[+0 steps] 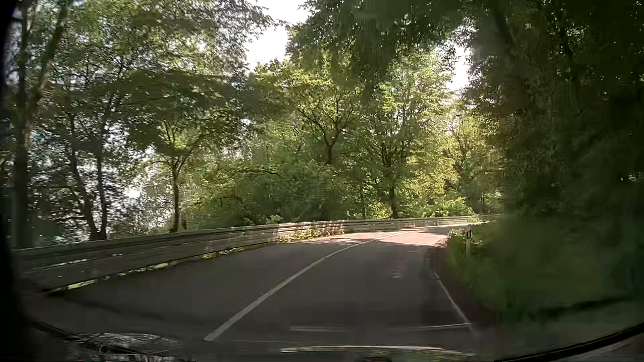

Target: Follow the waypoints while adhering to traffic rules and regulations

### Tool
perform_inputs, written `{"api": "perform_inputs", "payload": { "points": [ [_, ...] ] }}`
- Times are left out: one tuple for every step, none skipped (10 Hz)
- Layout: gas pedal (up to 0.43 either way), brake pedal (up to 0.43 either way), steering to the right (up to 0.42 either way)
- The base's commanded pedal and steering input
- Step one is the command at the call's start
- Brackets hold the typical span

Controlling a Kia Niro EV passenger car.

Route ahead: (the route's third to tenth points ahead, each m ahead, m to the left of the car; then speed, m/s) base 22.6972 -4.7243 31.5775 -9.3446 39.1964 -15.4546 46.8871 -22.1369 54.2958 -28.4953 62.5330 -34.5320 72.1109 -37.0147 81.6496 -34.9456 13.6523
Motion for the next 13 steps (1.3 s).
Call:
{"api": "perform_inputs", "payload": {
  "points": [
    [0.22, 0.0, 0.07],
    [0.22, 0.0, 0.074],
    [0.209, 0.0, 0.079],
    [0.197, 0.0, 0.082],
    [0.197, 0.0, 0.085],
    [0.197, 0.0, 0.089],
    [0.209, 0.0, 0.092],
    [0.22, 0.0, 0.092],
    [0.24, 0.0, 0.092],
    [0.24, 0.0, 0.095],
    [0.24, 0.0, 0.099],
    [0.24, 0.0, 0.104],
    [0.24, 0.0, 0.106]
  ]
}}
